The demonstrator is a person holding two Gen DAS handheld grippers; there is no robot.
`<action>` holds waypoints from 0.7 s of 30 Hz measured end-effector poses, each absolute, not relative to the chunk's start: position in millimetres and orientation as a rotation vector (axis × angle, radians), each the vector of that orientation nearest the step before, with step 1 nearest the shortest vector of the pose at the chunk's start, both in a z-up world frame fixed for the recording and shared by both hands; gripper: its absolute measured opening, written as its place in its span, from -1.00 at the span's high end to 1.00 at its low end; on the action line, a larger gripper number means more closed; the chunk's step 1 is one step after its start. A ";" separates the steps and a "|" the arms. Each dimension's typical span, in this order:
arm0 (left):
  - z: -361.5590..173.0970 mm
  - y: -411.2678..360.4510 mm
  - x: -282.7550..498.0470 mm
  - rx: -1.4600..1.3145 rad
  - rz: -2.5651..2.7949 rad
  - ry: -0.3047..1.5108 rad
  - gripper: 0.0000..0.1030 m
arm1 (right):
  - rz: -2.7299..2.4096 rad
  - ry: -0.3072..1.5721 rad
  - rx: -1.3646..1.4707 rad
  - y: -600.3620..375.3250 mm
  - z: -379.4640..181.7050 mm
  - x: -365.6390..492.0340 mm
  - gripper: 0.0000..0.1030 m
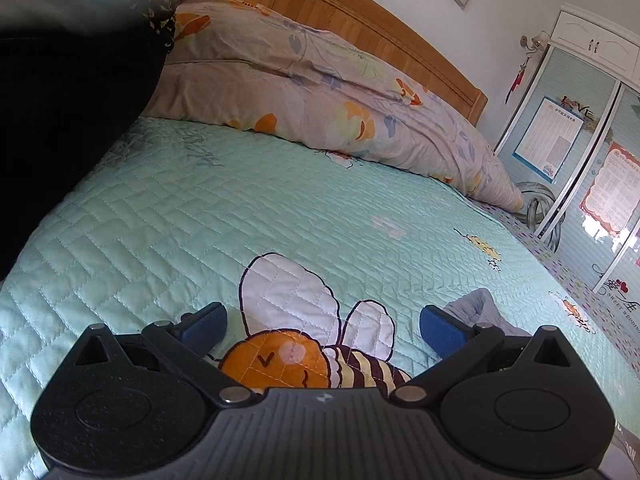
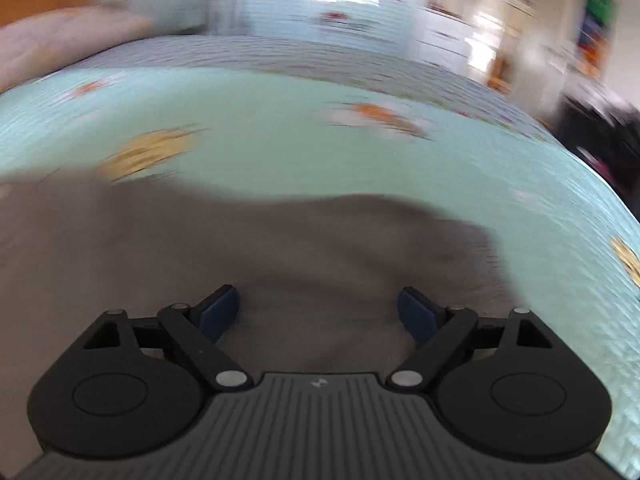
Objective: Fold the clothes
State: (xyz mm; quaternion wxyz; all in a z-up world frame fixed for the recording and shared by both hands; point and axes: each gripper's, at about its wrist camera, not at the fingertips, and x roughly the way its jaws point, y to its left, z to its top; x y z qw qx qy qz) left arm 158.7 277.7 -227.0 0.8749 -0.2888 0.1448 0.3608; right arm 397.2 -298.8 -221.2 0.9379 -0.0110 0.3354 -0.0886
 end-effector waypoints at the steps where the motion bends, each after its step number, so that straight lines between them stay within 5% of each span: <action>1: -227.1 277.0 159.2 -0.600 0.755 0.303 -0.99 | -0.209 0.661 0.036 -310.4 -213.0 394.0 -0.56; 5: -227.3 274.5 162.9 -0.585 0.769 0.311 -0.99 | -0.107 0.564 0.123 -311.3 -184.6 347.4 -0.69; 11: -227.3 272.9 162.5 -0.582 0.768 0.310 -0.99 | -0.135 0.699 -0.096 -332.1 -214.5 369.4 -0.68; 14: -227.6 271.4 164.3 -0.575 0.774 0.316 -0.99 | -0.178 0.639 0.164 -372.3 -197.1 361.3 -0.57; 21: -227.2 268.7 170.1 -0.557 0.778 0.324 -0.99 | -0.128 0.454 0.290 -392.6 -167.3 260.3 -0.76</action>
